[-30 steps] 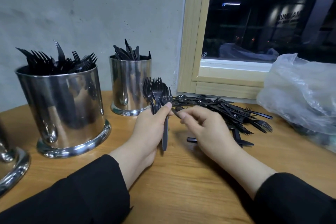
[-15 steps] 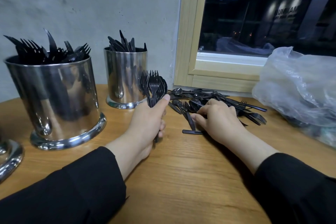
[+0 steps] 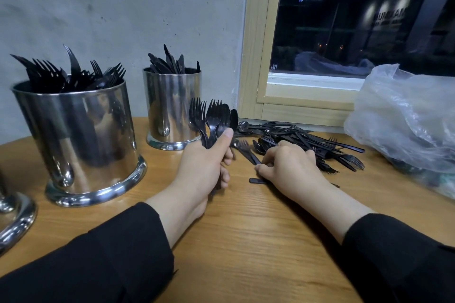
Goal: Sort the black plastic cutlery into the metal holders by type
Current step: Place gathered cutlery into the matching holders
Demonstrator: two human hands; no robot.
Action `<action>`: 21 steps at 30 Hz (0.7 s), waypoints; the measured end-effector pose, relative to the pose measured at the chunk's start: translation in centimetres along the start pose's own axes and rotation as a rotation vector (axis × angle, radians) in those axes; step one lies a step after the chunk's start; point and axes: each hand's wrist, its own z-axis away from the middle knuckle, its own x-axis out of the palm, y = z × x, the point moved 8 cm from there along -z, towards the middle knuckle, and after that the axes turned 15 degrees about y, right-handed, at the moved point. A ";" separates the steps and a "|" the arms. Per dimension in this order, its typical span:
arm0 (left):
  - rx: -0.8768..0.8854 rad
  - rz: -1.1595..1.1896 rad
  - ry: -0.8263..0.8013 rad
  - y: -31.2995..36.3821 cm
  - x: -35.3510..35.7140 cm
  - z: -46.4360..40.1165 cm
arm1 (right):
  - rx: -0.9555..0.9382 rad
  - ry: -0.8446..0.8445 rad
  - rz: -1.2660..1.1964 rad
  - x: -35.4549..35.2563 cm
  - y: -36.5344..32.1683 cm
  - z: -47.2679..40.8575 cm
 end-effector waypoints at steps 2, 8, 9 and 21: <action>-0.006 0.007 0.003 0.0 0.0 0.0 | 0.031 0.000 -0.020 0.0 0.0 0.1; 0.003 0.044 0.076 0.0 -0.7 -0.4 | 0.114 0.101 -0.165 -1.2 0.3 0.0; 0.006 0.050 0.095 0.0 -0.8 -0.5 | 0.135 0.161 -0.232 -1.8 0.4 -0.1; -0.005 0.184 0.180 0.4 -1.1 -0.3 | 0.029 0.034 -0.910 -1.7 -8.0 3.5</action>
